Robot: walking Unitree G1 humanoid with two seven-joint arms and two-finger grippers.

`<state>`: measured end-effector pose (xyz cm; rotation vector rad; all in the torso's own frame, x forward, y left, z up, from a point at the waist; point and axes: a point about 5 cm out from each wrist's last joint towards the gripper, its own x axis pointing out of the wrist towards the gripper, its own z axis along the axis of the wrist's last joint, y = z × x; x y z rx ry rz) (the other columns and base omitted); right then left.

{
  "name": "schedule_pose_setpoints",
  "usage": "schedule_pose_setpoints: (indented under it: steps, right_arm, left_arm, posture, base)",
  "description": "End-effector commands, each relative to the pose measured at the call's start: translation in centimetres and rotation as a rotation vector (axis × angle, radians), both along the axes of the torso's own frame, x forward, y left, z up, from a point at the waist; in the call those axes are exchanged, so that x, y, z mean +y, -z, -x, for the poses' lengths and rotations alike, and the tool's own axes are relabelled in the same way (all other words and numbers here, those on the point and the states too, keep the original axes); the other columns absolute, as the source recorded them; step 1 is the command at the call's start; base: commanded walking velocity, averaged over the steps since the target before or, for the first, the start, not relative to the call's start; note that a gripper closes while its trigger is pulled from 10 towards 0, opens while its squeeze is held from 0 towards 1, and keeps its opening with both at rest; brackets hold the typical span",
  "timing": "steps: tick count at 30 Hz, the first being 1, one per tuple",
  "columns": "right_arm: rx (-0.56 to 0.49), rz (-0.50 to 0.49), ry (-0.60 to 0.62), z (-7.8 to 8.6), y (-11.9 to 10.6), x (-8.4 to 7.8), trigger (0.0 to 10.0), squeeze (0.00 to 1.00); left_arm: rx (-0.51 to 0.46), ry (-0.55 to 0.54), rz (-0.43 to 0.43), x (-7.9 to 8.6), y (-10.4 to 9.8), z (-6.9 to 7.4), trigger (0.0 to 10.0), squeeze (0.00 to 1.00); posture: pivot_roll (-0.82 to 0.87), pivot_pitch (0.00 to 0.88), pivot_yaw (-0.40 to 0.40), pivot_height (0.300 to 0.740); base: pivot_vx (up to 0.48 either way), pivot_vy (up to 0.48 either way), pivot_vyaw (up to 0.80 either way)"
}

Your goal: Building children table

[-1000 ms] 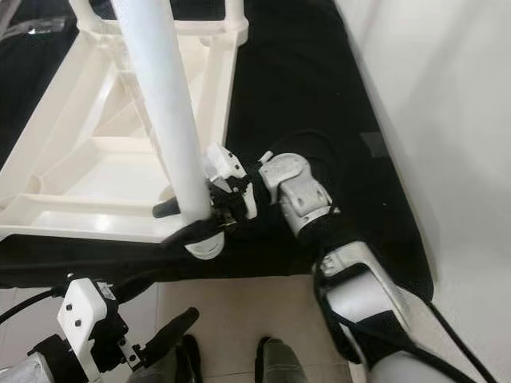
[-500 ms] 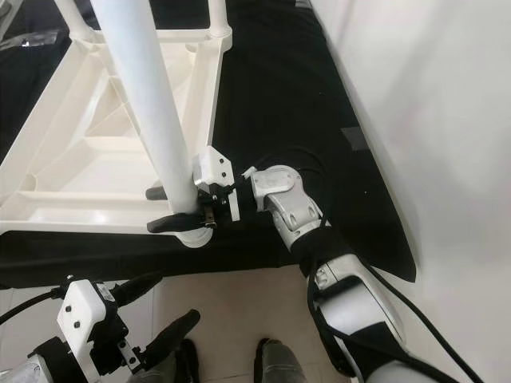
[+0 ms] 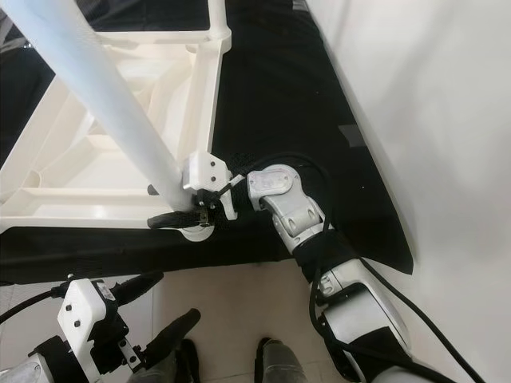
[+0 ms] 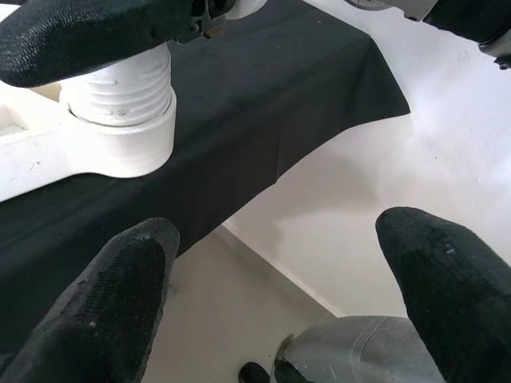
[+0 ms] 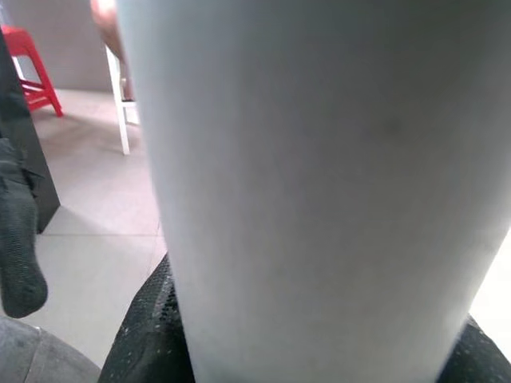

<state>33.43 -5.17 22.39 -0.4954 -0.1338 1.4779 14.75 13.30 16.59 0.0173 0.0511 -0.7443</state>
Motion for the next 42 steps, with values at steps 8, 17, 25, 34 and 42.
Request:
schedule_pose_setpoints:
  steps: [8,17,25,34,42]
  right_arm:
    - [0.146,-0.01,0.356,-0.9,2.9,-1.0,10.0,0.0]
    - [0.223,-0.115,0.574,-0.9,3.2,-0.9,10.0,0.0]
    - [0.199,-0.17,0.717,-0.8,2.9,-0.8,10.0,0.0]
    - [0.107,-0.295,0.58,0.3,2.0,-0.4,10.0,0.0]
    - [0.013,-0.326,0.405,1.4,1.9,-1.9,10.0,0.0]
  left_arm:
    - [0.015,0.0,0.008,-0.1,0.1,0.1,10.0,0.0]
    - [0.018,-0.001,0.009,0.0,0.3,0.1,10.0,0.0]
    - [0.019,-0.002,0.009,0.1,0.4,0.0,10.0,0.0]
    - [0.017,-0.004,0.008,0.1,0.4,-0.2,10.0,0.0]
    - [0.016,-0.004,0.006,0.1,0.4,-0.3,10.0,0.0]
  posture:
    - [0.04,0.311,-0.003,0.74]
    - [0.03,0.293,-0.006,0.74]
    - [0.03,0.291,-0.012,0.74]
    - [0.03,0.294,-0.01,0.74]
    - [0.04,0.295,-0.007,0.74]
  base:
    - [0.0,0.0,0.0]
    - [0.0,0.0,0.0]
    - [0.0,0.0,0.0]
    - [0.0,0.0,0.0]
    - [0.0,0.0,0.0]
